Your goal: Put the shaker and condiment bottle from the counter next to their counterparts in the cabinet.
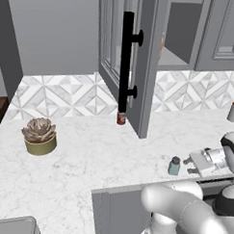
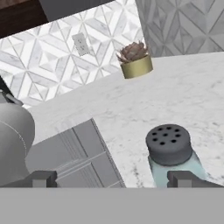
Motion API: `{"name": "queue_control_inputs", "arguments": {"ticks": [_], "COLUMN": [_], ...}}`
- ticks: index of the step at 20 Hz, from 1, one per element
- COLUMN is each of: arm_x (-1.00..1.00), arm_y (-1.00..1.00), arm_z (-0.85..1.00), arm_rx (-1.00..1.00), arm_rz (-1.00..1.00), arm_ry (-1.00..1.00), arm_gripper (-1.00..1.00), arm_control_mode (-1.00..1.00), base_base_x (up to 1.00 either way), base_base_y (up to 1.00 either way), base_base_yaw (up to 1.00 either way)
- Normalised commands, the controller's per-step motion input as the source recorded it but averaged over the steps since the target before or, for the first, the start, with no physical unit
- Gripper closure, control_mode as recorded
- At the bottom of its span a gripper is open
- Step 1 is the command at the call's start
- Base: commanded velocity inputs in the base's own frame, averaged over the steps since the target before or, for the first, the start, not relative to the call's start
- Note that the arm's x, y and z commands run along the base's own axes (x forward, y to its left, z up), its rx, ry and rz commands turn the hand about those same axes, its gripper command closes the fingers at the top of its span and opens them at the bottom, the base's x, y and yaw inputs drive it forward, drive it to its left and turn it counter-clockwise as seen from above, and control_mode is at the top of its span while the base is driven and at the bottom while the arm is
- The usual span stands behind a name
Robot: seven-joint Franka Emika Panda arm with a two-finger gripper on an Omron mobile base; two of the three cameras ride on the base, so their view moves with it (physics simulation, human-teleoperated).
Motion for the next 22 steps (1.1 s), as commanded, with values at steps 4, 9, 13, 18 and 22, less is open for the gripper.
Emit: {"name": "queue_control_inputs", "arguments": {"ticks": [4, 9, 13, 18, 22], "arm_x": [0.1, 0.02, 0.0, 0.0, 0.0], "arm_y": [0.0, 0.0, 0.09, 0.12, 0.05], "arm_z": [-0.01, -0.08, -0.1, -0.03, -0.08], "arm_rx": [0.0, 0.01, 0.04, 0.03, 0.01], "arm_rz": [0.0, 0.0, 0.0, -0.03, -0.03], "arm_ry": [0.01, 0.01, 0.0, 0.0, 0.0], "arm_gripper": [-1.0, -1.0, -1.0, -1.0, -1.0], "arm_control_mode": [-1.0, -1.0, -1.0, -1.0, -1.0], "base_base_x": [0.0, 0.0, 0.0, 0.0, 0.0], "base_base_y": [0.0, 0.0, 0.0, 0.0, 0.0], "base_base_yaw": [0.0, 0.0, 0.0, 0.0, 0.0]}}
